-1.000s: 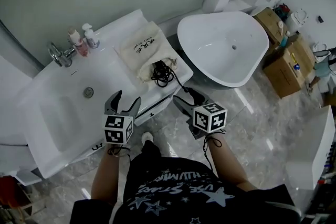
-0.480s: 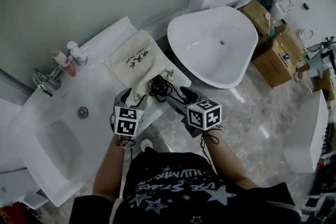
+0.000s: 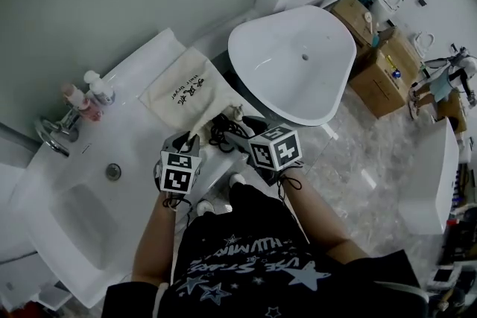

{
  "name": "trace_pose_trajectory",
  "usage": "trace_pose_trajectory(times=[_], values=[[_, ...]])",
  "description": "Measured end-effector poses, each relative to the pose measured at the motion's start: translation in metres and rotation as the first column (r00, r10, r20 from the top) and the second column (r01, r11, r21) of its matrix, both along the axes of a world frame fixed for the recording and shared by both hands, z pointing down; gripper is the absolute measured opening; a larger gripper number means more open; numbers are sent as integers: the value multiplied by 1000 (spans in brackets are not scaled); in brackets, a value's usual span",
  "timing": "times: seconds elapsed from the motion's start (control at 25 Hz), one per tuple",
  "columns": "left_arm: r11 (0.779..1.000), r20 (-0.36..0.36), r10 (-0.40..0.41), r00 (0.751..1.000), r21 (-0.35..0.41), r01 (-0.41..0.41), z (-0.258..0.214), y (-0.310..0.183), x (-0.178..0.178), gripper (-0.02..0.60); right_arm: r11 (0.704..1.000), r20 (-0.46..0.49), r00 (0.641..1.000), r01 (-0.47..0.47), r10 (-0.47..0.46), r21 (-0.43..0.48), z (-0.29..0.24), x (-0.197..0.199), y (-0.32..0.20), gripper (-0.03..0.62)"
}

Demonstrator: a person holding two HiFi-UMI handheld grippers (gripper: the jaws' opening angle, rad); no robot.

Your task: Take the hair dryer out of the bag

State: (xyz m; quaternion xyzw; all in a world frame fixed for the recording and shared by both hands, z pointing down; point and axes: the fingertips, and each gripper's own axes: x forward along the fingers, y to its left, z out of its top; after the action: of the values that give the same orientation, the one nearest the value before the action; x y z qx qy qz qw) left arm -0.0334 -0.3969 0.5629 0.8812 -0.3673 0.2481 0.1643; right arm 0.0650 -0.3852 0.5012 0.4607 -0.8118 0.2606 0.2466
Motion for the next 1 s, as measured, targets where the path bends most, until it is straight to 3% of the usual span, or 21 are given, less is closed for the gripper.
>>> trace_pose_trajectory(times=[0.44,0.68,1.0], values=[[998,-95,-64,993,-34,61,-24,-12,4,55,972,2,988,154,-156,-179,39,-17,-54,253],[994,-124,-94,988,-59,87,-24,-15,4,55,924,22,971,231,-236,-306,63,-32,-73,242],[993,-133,-115,984,-51,109,-27,-21,6,55,891,-73,956,234,-283,-389,95,-45,-84,242]])
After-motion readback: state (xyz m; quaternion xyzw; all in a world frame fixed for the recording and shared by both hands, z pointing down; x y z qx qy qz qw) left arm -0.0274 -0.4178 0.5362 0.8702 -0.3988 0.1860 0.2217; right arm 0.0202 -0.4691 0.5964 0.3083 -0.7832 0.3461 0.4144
